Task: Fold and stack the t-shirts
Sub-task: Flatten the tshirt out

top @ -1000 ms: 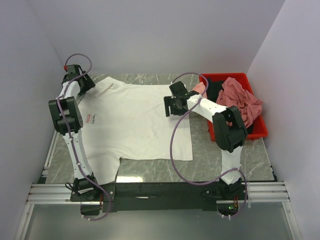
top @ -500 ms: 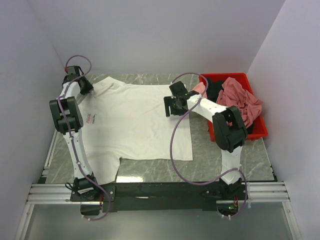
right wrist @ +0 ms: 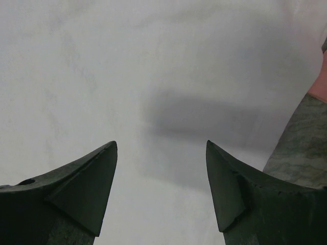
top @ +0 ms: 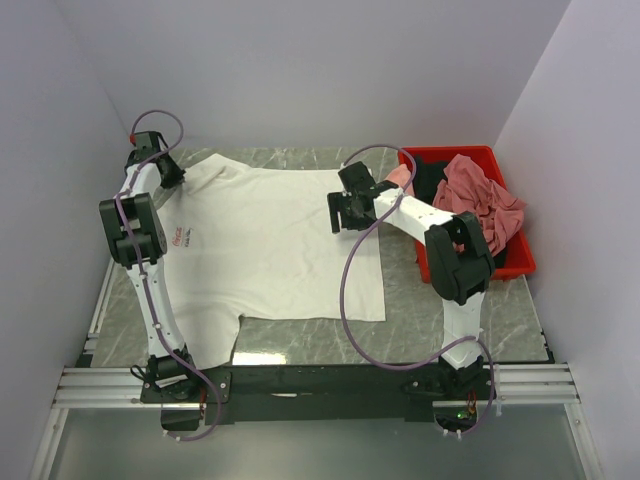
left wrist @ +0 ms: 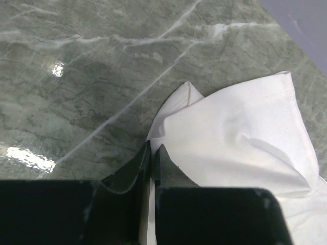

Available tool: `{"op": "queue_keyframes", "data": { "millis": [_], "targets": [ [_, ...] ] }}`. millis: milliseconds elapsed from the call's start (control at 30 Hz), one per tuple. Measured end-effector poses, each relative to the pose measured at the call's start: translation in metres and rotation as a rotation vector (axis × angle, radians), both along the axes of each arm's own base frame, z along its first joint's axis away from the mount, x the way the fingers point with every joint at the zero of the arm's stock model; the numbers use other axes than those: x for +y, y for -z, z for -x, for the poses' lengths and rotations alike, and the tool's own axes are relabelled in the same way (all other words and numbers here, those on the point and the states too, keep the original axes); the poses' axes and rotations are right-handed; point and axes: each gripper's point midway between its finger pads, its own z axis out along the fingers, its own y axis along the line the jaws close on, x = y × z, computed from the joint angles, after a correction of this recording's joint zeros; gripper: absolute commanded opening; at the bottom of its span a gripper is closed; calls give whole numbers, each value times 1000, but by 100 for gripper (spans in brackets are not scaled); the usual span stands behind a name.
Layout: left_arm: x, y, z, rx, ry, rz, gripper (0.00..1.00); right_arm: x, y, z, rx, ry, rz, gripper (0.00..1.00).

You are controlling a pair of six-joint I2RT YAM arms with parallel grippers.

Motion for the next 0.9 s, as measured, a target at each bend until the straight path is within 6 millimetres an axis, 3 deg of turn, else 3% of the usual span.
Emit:
{"op": "queue_keyframes", "data": {
  "millis": [367,533,700,900],
  "targets": [
    [2,4,13,31,-5,-29,0,1,5,8,38,7,-12,76],
    [0,6,18,24,-22,-12,0,-4,27,30,119,21,-14,76],
    [-11,8,41,28,-56,46,0,-10,34,49,138,46,-33,76],
    [-26,11,90,64,-102,87,0,-27,36,92,160,82,-50,75]
  ]
}}
